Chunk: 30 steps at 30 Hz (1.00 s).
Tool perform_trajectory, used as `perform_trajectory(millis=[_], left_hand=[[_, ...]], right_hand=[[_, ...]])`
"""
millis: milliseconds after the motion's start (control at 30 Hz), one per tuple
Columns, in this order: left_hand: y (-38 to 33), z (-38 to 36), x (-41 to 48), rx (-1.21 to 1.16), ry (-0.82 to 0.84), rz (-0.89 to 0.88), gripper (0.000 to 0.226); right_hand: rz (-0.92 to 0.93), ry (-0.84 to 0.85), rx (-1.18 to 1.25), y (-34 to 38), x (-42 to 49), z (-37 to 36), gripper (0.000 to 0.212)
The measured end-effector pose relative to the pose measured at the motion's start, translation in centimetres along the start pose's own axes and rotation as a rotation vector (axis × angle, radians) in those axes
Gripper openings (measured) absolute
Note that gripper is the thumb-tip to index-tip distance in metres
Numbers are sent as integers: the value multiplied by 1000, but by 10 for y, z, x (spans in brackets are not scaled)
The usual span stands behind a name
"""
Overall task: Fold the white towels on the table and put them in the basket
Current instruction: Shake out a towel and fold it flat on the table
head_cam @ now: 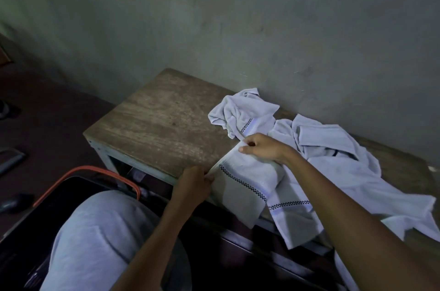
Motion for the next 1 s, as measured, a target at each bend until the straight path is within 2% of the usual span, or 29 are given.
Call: perform_trajectory(millis=[133, 267, 333, 467, 633, 767, 900, 1000], left_hand=[[10, 1, -3, -8, 36, 36, 34], [22, -2, -8, -41, 52, 115, 32], [22, -2, -8, -63, 58, 127, 26], [21, -7, -7, -34, 124, 87, 26], [12, -3, -7, -12, 121, 13, 24], [0, 3, -7, -62, 55, -43, 28], [-22, 4, -8, -262, 47, -67, 22], [-43, 6, -8, -534, 32, -73, 20]], right_hand=[[98, -49, -93, 21, 14, -6, 24], [75, 64, -179, 28, 22, -24, 18], [48, 101, -193, 27, 21, -25, 8], [7, 138, -190, 22, 18, -25, 28], [65, 82, -58, 25, 10, -16, 21], [92, -36, 193, 17, -5, 8, 18], [105, -174, 388, 5, -41, 36, 14], [86, -250, 460, -9, -74, 56, 16]])
Point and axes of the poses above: each hand's wrist, its own x-axis towards the middle knuckle, its own z-axis out of the back of the hand, y = z × x, the point moved 10 cm from there along x, towards the middle knuckle
